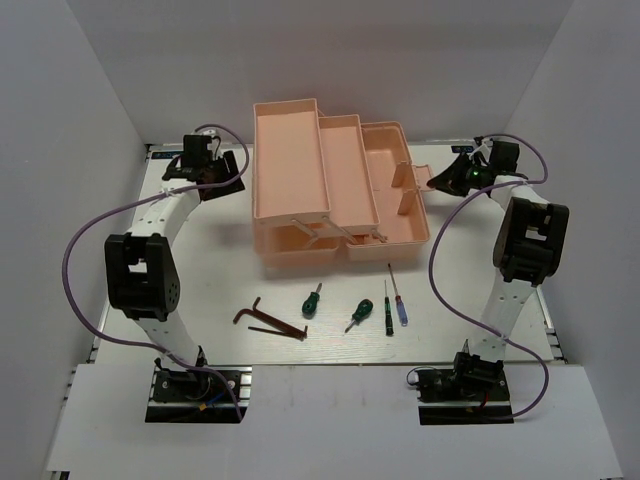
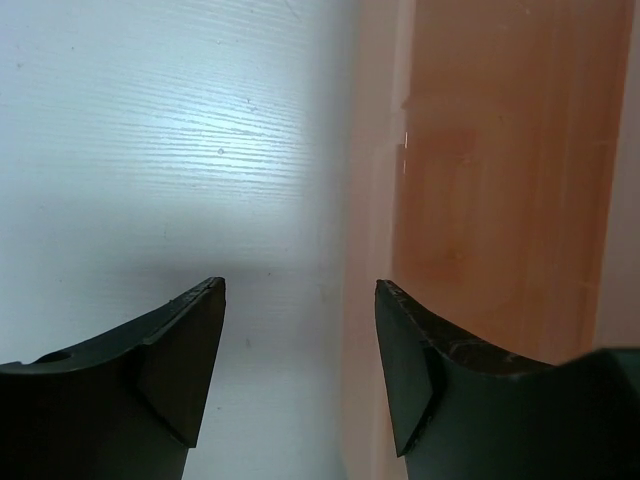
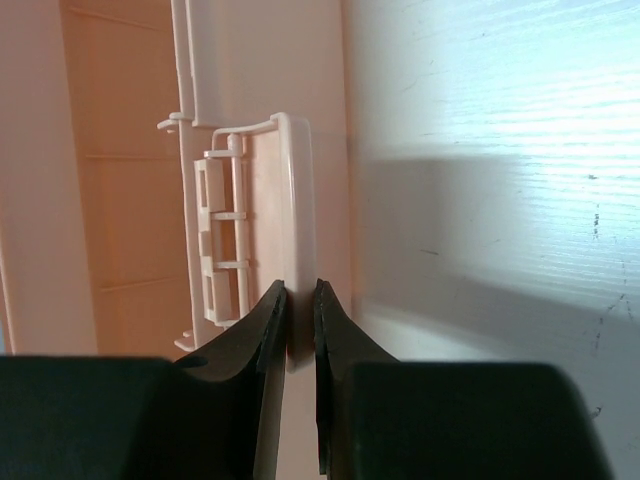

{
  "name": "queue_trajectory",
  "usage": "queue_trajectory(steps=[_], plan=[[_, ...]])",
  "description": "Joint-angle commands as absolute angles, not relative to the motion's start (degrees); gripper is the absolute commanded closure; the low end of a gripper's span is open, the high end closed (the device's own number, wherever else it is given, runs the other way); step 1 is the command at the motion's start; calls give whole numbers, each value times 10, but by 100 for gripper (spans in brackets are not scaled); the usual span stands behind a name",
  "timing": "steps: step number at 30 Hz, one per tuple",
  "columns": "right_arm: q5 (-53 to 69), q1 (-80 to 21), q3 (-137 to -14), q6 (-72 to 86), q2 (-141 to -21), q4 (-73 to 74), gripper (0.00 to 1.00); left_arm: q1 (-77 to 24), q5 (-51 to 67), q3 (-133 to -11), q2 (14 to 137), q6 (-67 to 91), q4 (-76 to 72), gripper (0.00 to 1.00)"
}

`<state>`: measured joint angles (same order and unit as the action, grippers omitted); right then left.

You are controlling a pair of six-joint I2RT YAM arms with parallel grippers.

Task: Sort the tools into containers

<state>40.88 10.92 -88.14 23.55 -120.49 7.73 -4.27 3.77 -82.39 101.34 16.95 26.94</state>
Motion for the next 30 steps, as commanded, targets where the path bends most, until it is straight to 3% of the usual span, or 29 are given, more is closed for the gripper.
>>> queue_trajectory(steps=[1,6,7,8,11,14,17,19,20,23,24,25,26,27,30], plan=[[386,120,-881,233,-1200,72,100,-33,33,-817,970,170,271,28],[389,119,-875,225,-1194,76,100,-21,27,-817,954,175,277,28],[393,119,-877,223,-1194,77,96,-21,19,-817,948,181,277,28],[401,119,-878,222,-1194,85,69,-21,6,-817,933,181,284,28],[403,120,-881,192,-1176,98,31,-16,-18,-807,879,192,284,26],[381,124,-872,140,-1135,136,9,-21,-12,-763,799,192,270,20],[314,129,-832,72,-1061,163,9,-27,28,-706,735,192,234,17],[270,133,-764,24,-1001,166,9,-27,96,-673,680,192,209,22],[267,134,-741,11,-958,159,9,-27,118,-638,665,192,204,37],[327,137,-652,-53,-875,204,12,-27,198,-572,610,192,199,66],[363,137,-645,-100,-828,230,57,-32,234,-557,600,192,199,82],[391,134,-626,-117,-806,254,82,-33,247,-543,592,192,206,88],[402,127,-601,-131,-788,311,100,-33,252,-524,578,179,231,93],[404,112,-565,-154,-719,317,100,-33,252,-515,570,179,245,98],[376,61,-472,-177,-599,327,100,-46,252,-469,528,165,278,94]])
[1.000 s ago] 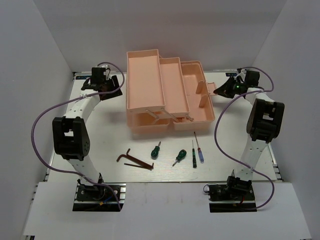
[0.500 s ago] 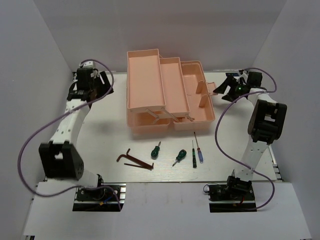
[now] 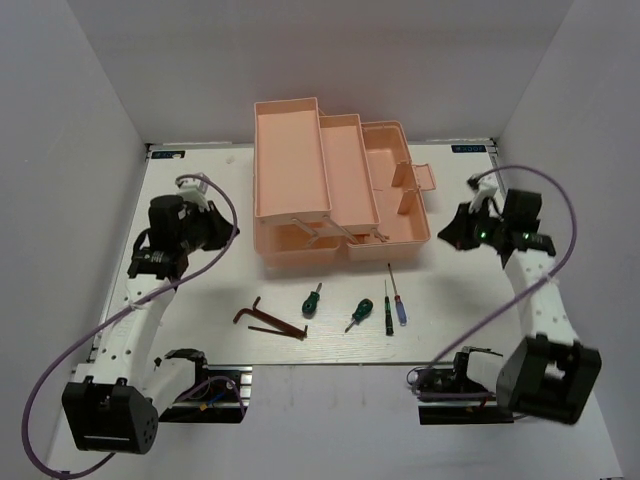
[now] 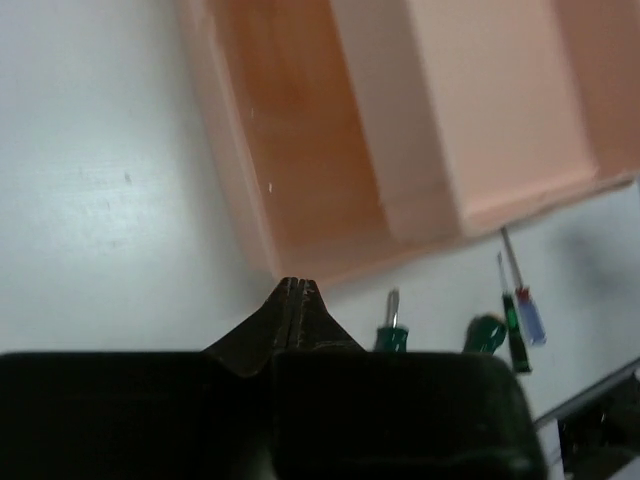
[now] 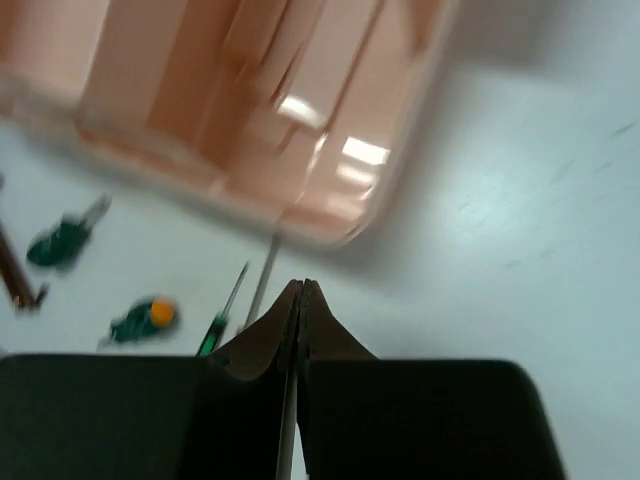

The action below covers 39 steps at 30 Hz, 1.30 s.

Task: Sort the tools into containers

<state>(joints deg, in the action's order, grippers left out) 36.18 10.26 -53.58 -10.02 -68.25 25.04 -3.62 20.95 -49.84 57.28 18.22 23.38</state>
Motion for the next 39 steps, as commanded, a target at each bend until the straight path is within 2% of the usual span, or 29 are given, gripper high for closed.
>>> queue_trajectory(steps=[1,3,5,7,8,10,11,16,24,30,33,37,38,39], plan=[[368,40,-456,-178,-584,328,100,-46,241,-459,520,165,288,88],[341,1,-419,-178,-555,350,100,-52,233,-435,502,165,307,80],[310,-27,-404,-174,-556,363,91,-52,233,-409,474,165,314,63],[281,-70,-385,-161,-566,363,85,-57,245,-394,461,171,314,53],[263,-83,-380,-145,-568,356,77,-67,245,-394,454,178,314,46],[231,-131,-362,-123,-575,336,71,-73,245,-402,454,178,330,40],[198,-154,-358,-113,-577,328,61,-73,245,-402,448,178,330,37],[128,-224,-350,-93,-624,297,58,-87,272,-402,460,166,336,32],[63,-268,-376,-69,-715,286,50,-120,290,-407,473,142,325,27],[41,-287,-385,-63,-758,284,50,-159,295,-424,479,136,306,27],[24,-289,-385,-61,-765,287,58,-179,301,-439,503,136,290,27],[14,-287,-386,-60,-771,301,80,-237,295,-463,544,136,265,30],[13,-287,-387,-61,-767,305,93,-250,287,-474,553,136,265,30],[13,-286,-390,-62,-764,316,98,-263,282,-479,571,141,257,30]])
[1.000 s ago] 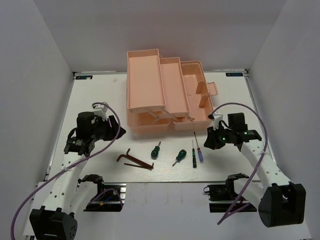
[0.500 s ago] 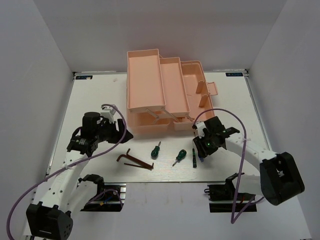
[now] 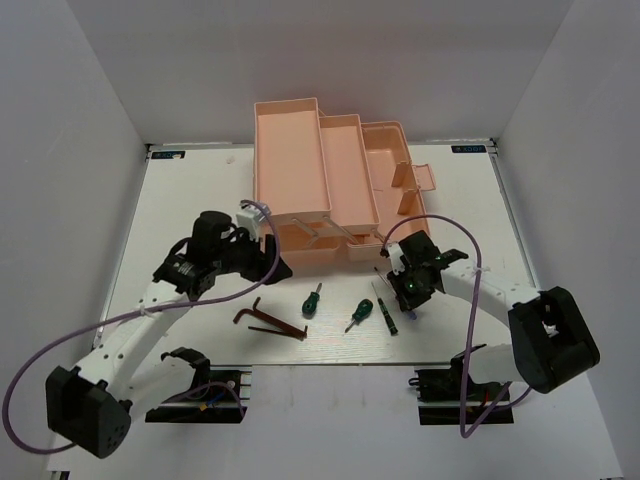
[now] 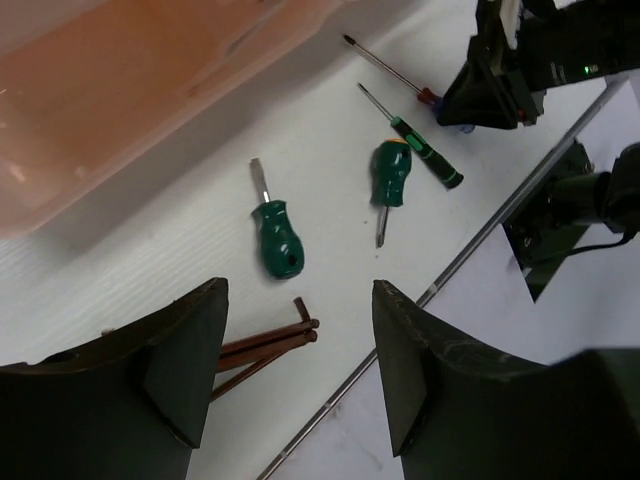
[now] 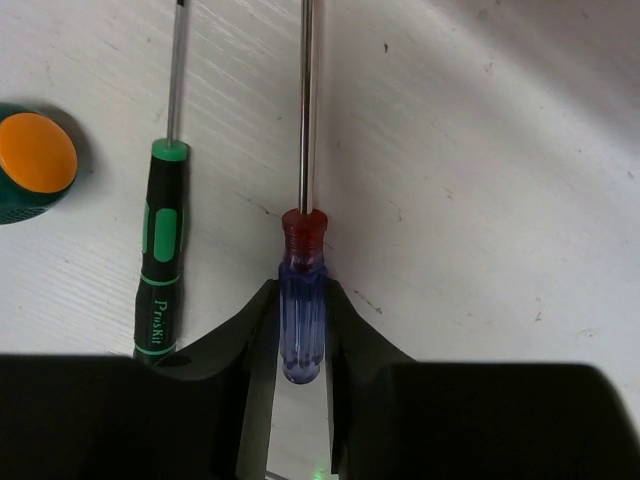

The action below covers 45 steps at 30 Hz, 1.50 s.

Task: Sort the tools into containers

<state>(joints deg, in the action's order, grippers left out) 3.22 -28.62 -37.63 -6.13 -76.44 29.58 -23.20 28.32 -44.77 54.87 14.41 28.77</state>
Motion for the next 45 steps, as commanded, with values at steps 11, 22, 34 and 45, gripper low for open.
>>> queue_trajectory(steps=[11,22,34,45], plan=[[71,-279,-481,-209,-601,483,100,-479,166,-555,691,136,236,33],[-111,-271,-586,-192,-588,370,100,-621,-1,-629,826,210,212,62],[-95,-231,-852,-45,-914,379,100,-690,-111,-727,983,344,213,49],[-15,-165,-840,-4,-918,382,38,-714,-130,-892,1137,432,348,47]])
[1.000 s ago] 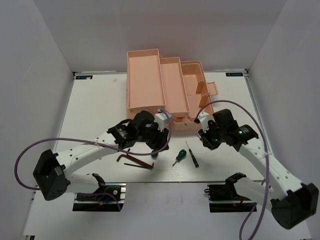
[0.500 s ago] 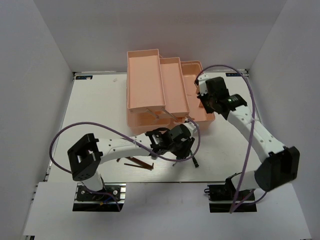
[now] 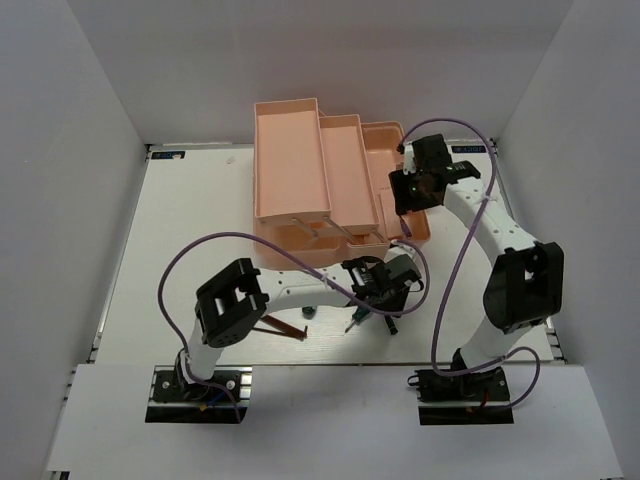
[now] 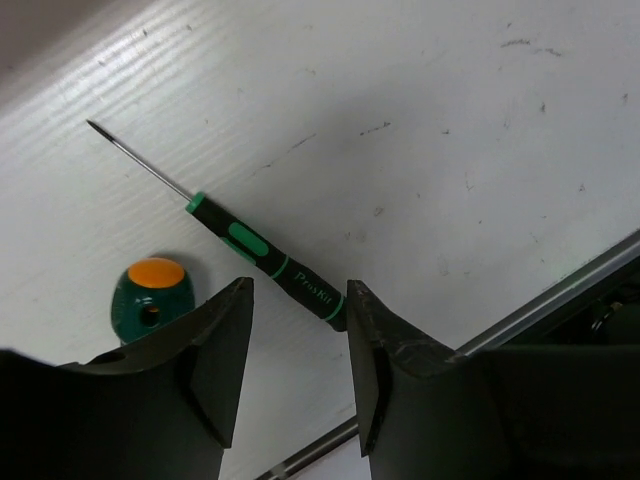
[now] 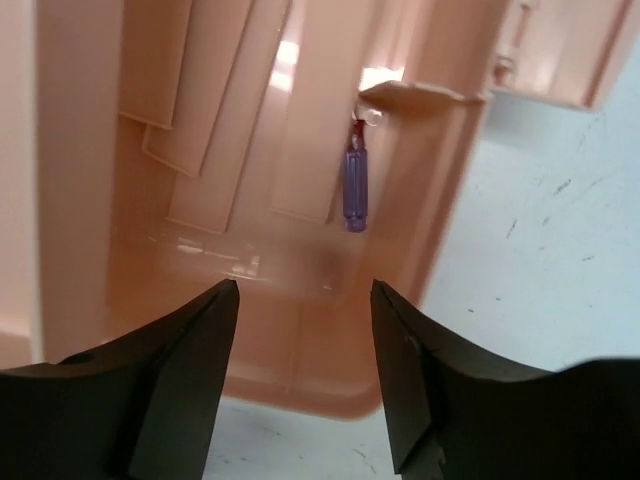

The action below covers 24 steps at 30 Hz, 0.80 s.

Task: Sort the tools into containers

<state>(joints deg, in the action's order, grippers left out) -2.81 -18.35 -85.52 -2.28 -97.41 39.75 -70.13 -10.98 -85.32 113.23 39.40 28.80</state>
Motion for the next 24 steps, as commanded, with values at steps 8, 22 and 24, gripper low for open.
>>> queue_trajectory(steps=[8,22,24], plan=[[17,-90,-729,33,-831,340,39,-736,-154,-945,1184,499,423,50],[135,12,-623,49,-756,321,39,-747,-180,-997,1269,547,467,50],[142,18,-609,47,-744,321,39,-747,-180,-997,1275,547,467,50]])
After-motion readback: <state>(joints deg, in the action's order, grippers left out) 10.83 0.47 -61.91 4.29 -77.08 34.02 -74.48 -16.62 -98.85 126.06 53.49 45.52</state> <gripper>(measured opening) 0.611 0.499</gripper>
